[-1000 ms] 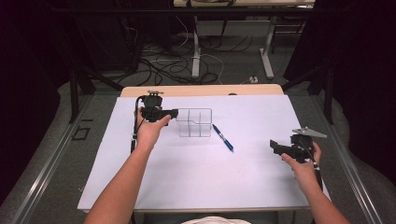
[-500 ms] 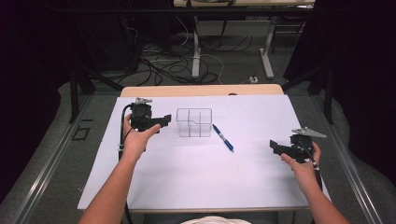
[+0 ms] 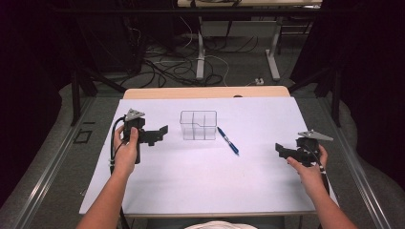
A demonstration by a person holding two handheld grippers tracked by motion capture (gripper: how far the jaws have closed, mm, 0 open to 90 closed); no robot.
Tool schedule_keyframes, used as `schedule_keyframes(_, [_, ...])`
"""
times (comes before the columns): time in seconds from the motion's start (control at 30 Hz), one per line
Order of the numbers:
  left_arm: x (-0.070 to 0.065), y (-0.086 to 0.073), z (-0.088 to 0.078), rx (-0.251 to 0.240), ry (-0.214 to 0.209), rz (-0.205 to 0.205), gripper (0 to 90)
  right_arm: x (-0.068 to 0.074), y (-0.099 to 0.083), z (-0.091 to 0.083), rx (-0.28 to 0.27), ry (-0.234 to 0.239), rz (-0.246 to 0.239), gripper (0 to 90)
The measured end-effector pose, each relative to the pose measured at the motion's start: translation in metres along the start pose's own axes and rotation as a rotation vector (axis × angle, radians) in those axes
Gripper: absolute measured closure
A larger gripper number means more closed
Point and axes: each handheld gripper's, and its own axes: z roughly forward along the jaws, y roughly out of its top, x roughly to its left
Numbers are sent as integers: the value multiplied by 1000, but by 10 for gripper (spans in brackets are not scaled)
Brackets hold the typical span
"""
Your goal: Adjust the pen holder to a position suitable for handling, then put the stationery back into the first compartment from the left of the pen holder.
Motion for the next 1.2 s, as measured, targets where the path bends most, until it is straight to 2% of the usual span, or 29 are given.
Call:
schedule_keyframes(0.07, [1, -4, -2, -12, 5, 13, 1, 0, 0, 1, -3, -5, 1, 99])
schedule_keyframes(0.33, [4, -17, -5, -55, -16, 8, 1, 2, 0, 2, 14, 15, 6, 98])
schedule_keyframes(0.47, [5, -24, -4, -45, -18, 13, 1, 2, 1, 2, 23, 13, -6, 98])
schedule_keyframes(0.5, [5, -25, -3, -42, -17, 13, 1, 3, 1, 2, 30, 17, 8, 98])
schedule_keyframes(0.6, [7, -29, -1, -36, -18, 8, 1, 5, 1, 3, 47, 30, 7, 98])
schedule_keyframes(0.7, [8, -31, 1, -35, -13, 9, 1, 9, 3, 4, 46, 37, -11, 98])
schedule_keyframes(0.77, [9, -32, 1, -36, -6, 24, 1, 11, 5, 4, 42, 47, -25, 98])
schedule_keyframes(0.9, [9, -33, 2, -37, -17, 14, 1, 15, 9, 5, 57, 88, -39, 100])
schedule_keyframes(0.97, [8, -34, 2, -39, -22, 10, 2, 17, 12, 6, 71, 94, -48, 144])
schedule_keyframes(1.2, [10, -36, 1, -42, -13, 2, 4, 23, 23, 9, 88, 111, -73, 153])
